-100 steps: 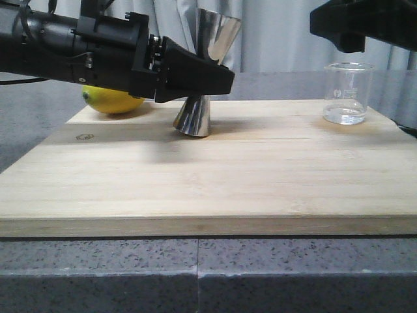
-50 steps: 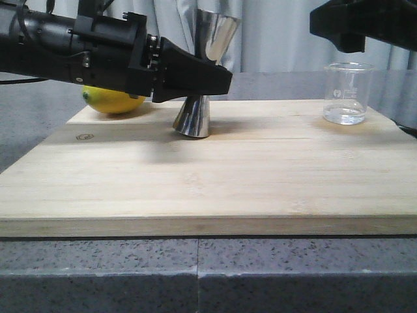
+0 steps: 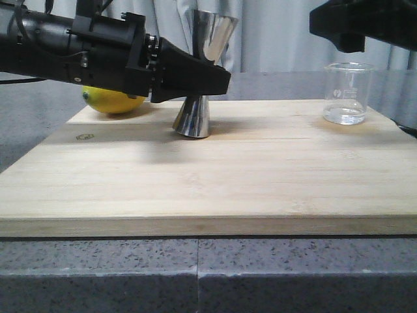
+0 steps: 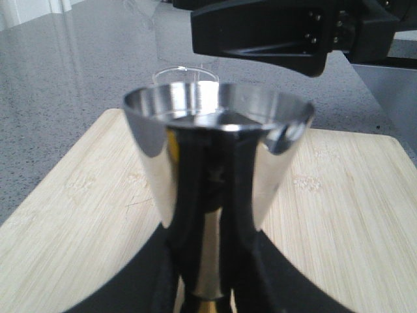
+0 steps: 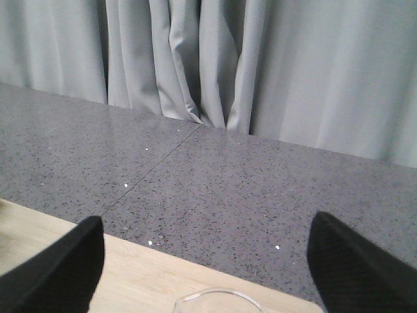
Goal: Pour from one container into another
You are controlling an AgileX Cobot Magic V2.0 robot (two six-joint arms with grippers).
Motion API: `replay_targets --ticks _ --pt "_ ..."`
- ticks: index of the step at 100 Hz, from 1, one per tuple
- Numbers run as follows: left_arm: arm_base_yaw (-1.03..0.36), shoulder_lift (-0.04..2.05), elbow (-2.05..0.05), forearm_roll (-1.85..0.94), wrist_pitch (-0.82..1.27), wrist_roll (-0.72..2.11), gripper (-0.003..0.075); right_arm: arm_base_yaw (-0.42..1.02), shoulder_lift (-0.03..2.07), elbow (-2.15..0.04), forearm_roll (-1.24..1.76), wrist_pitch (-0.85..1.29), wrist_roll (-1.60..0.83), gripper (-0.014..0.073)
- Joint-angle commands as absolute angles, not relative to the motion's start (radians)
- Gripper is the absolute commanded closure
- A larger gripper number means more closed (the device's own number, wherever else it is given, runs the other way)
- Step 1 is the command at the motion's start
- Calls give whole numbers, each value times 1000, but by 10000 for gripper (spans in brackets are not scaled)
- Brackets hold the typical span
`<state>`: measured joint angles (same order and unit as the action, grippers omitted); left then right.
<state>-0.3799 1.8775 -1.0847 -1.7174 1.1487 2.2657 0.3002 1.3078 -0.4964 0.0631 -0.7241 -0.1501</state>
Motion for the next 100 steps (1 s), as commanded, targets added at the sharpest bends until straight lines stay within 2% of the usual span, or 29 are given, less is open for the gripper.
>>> replay_targets --ticks 1,20,46,92,100 --pt "-376 1840 -1107 -1752 1212 2253 610 294 1281 -520 50 -807 -164 18" --pt "-376 1840 -1107 -1747 1215 2253 606 294 1281 -520 50 -807 -167 18" --pt "-376 1840 -1107 -1747 1215 2251 528 294 1281 -520 50 -807 -173 18" --pt "-376 1840 -1107 -1745 1215 2251 528 294 1281 -520 50 -811 -175 18" --pt "-376 1840 -1107 -1743 1215 2248 504 294 1281 -520 50 -813 -175 18"
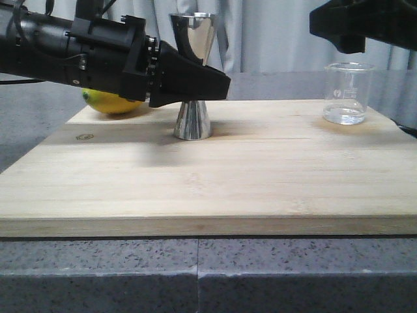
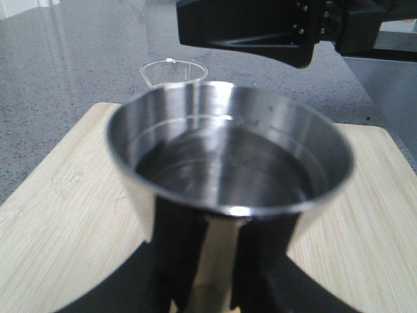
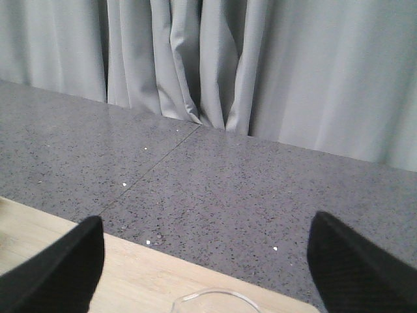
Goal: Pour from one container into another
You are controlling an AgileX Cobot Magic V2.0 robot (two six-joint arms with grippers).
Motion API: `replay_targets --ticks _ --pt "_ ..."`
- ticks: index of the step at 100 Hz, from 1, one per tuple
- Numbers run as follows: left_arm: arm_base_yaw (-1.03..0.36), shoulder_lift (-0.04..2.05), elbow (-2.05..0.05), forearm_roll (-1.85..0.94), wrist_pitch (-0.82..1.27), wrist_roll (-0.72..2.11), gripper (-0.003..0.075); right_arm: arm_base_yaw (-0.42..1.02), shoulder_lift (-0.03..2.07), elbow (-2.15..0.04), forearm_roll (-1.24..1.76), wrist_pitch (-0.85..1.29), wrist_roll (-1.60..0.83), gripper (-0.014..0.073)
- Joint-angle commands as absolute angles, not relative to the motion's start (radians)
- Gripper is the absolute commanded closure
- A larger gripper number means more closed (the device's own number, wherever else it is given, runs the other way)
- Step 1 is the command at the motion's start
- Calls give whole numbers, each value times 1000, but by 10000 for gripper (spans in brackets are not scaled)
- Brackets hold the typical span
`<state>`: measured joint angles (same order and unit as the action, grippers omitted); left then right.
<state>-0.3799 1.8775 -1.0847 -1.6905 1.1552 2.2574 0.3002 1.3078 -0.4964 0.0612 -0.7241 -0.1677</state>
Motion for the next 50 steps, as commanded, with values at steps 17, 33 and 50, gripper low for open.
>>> replay_targets --ticks 17,33,50 --pt "-376 1840 -1107 -1738 1215 2234 421 294 1281 -520 50 -813 -175 18" --pt "-376 1840 -1107 -1738 1209 2228 358 294 1281 -520 50 -813 -175 18" --pt "-376 1840 -1107 -1738 1201 2204 279 294 1281 -520 50 -813 -175 18"
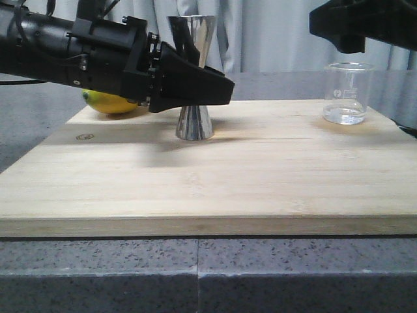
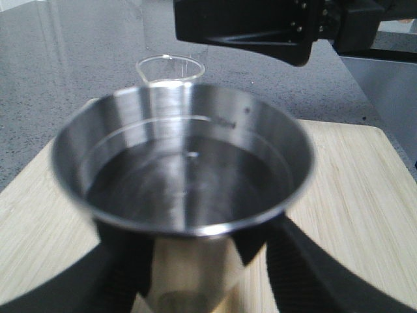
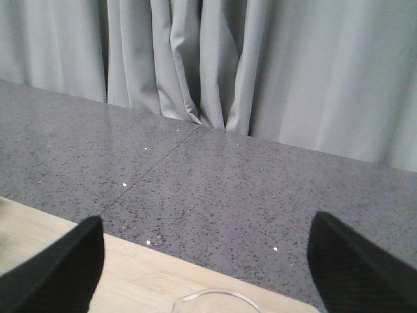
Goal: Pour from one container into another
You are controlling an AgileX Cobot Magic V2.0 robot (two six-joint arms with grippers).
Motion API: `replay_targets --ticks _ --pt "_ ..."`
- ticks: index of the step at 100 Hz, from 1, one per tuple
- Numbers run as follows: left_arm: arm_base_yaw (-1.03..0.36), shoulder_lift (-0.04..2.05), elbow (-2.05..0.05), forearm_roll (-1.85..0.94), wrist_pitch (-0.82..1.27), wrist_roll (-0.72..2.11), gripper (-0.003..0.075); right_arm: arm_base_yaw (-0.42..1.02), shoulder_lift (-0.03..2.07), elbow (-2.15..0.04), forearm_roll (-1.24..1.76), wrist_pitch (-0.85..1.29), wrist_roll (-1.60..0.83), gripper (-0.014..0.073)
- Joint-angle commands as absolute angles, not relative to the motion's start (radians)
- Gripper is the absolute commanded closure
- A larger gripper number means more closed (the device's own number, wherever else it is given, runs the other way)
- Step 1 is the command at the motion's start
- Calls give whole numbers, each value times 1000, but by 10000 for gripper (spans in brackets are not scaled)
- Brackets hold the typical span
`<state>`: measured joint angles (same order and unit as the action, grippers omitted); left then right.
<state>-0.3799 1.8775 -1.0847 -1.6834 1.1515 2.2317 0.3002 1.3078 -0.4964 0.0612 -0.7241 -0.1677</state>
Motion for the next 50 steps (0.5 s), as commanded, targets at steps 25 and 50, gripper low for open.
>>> replay_targets --ticks 25,50 --pt "-375 1834 -1107 -1725 1170 2197 233 294 1281 -520 50 -813 -175 18" --pt "-375 1803 -1107 -1687 1121 2166 233 294 1281 -520 50 -813 -175 18"
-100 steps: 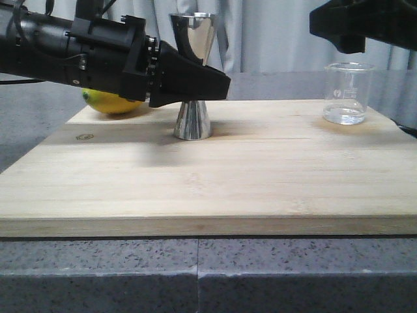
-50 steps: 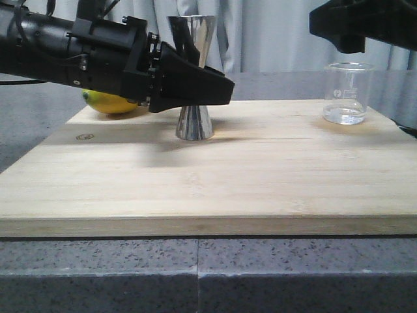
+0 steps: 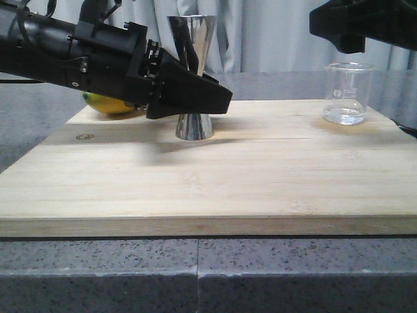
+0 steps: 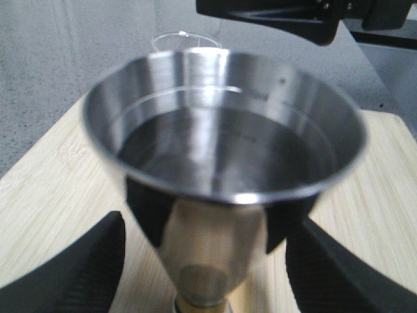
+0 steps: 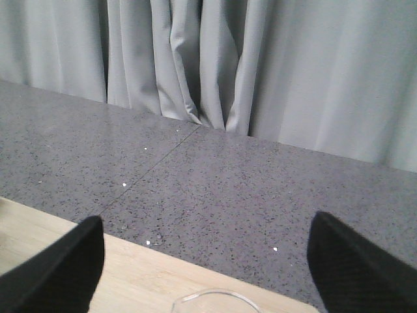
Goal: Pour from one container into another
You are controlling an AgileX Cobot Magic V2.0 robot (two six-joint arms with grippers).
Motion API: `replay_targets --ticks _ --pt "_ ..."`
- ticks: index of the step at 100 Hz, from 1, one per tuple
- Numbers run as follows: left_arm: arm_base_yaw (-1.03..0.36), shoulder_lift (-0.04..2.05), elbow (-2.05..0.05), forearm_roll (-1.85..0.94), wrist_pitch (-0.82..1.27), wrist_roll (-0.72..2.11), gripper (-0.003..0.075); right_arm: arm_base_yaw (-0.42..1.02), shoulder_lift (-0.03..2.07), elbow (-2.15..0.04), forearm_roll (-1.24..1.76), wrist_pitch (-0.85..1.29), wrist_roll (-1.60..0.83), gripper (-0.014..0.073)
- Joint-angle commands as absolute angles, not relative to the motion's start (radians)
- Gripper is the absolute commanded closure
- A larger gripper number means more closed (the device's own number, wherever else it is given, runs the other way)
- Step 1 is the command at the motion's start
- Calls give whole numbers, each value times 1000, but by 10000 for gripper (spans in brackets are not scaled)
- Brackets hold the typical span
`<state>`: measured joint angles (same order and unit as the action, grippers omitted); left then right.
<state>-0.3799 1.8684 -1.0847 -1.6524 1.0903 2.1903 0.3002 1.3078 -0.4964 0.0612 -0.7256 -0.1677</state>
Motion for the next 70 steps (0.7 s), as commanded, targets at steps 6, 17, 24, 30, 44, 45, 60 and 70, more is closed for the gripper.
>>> replay_targets --ticks 6,17,24,30,44,45,60,70 --pt "-375 1789 -1107 -1674 1102 2149 234 294 1281 -520 50 -813 -175 18" --pt "-375 1764 -1107 -1650 1068 2147 234 294 1281 -520 50 -813 -175 18" --pt "-375 1748 -1107 -1631 1059 2140 234 294 1281 -520 50 -813 -175 18" --pt "-375 1738 -1107 -1606 1040 2110 234 294 1281 -520 50 -813 -175 18" --pt "-375 1706 -1109 -1523 993 2029 234 294 1281 -522 50 -790 -175 18" --pt "-375 1705 -1109 -1514 991 2019 234 294 1281 -524 50 -787 -175 18" --pt "-375 1652 -1115 -1427 936 1934 234 294 1263 -569 50 -622 -175 18" --pt "-375 1615 -1115 -1372 910 1875 234 294 1231 -617 50 -513 -175 18"
